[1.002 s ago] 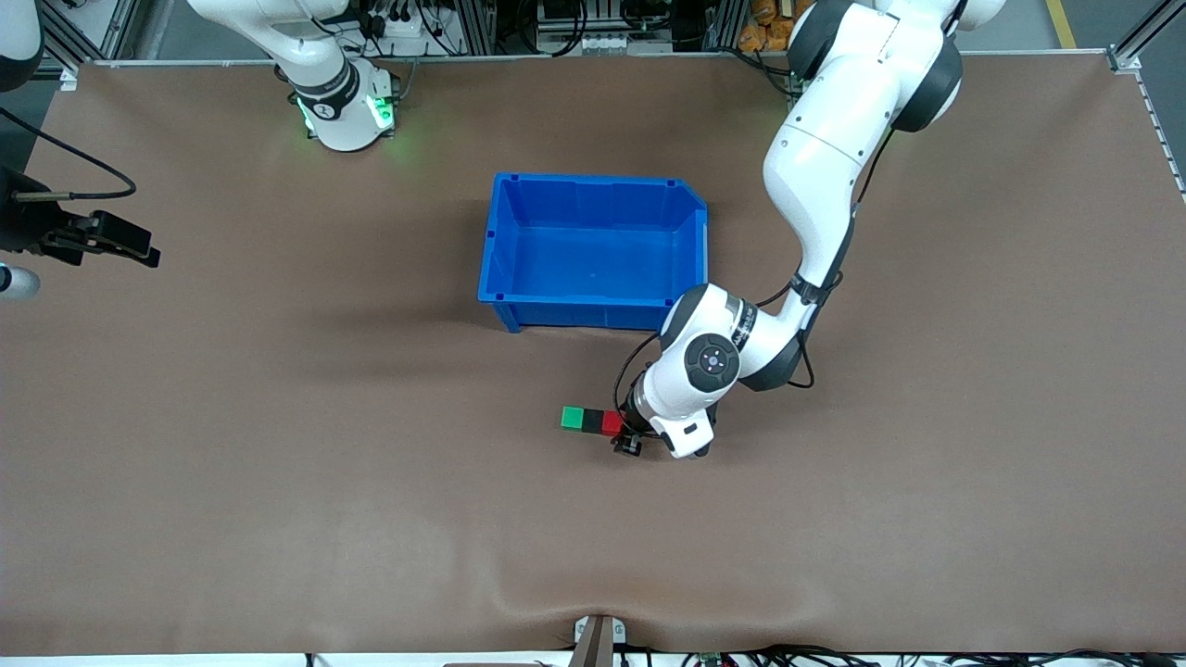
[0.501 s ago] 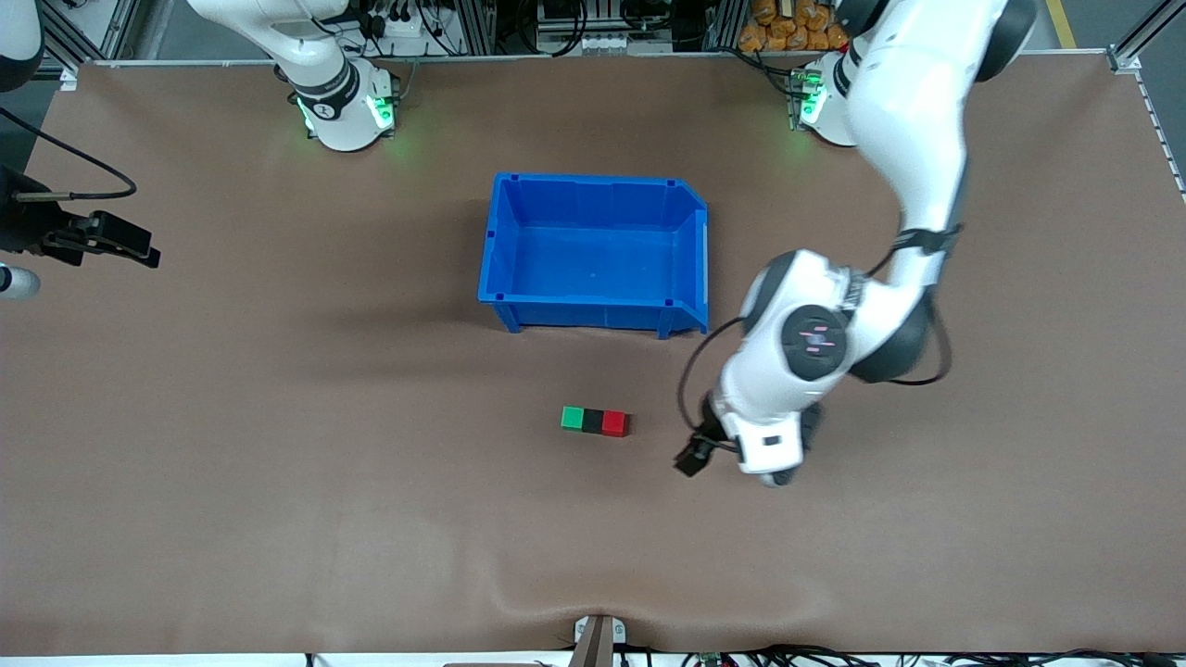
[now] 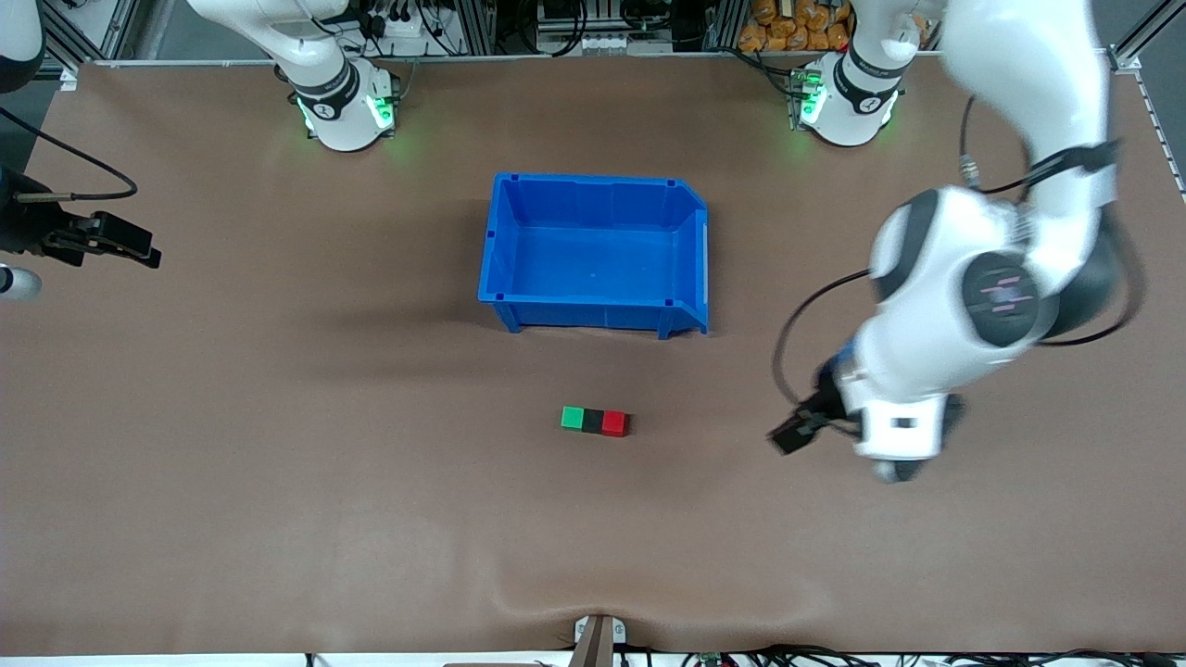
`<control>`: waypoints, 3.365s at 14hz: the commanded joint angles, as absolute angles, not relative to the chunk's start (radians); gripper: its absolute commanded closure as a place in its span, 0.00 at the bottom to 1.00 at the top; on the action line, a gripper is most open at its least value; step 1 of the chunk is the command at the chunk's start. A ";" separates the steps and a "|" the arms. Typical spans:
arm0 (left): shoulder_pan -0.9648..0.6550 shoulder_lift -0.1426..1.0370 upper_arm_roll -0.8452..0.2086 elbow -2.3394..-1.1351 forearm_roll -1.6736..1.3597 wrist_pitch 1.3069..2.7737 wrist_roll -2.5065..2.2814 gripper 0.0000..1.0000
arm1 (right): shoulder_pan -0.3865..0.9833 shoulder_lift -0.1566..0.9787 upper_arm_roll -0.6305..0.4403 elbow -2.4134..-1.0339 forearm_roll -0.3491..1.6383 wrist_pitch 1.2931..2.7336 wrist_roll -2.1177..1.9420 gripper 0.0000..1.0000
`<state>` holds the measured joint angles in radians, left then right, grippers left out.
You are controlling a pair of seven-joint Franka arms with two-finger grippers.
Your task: Attach green and red cubes to black cube
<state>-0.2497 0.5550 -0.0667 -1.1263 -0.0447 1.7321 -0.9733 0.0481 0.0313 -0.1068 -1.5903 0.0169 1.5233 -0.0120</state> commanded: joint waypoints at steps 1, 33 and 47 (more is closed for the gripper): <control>-0.195 0.427 -0.072 -1.173 -0.029 1.611 -0.785 0.00 | 0.052 0.032 -0.110 -1.582 0.029 1.522 -0.011 0.00; 0.028 -0.137 -0.094 -1.715 0.020 1.531 -0.190 0.00 | 0.052 0.032 -0.110 -1.582 0.029 1.526 -0.011 0.00; 0.021 -0.140 -0.124 -1.677 0.015 1.470 -0.158 0.00 | 0.049 0.032 -0.110 -1.572 0.031 1.535 -0.011 0.00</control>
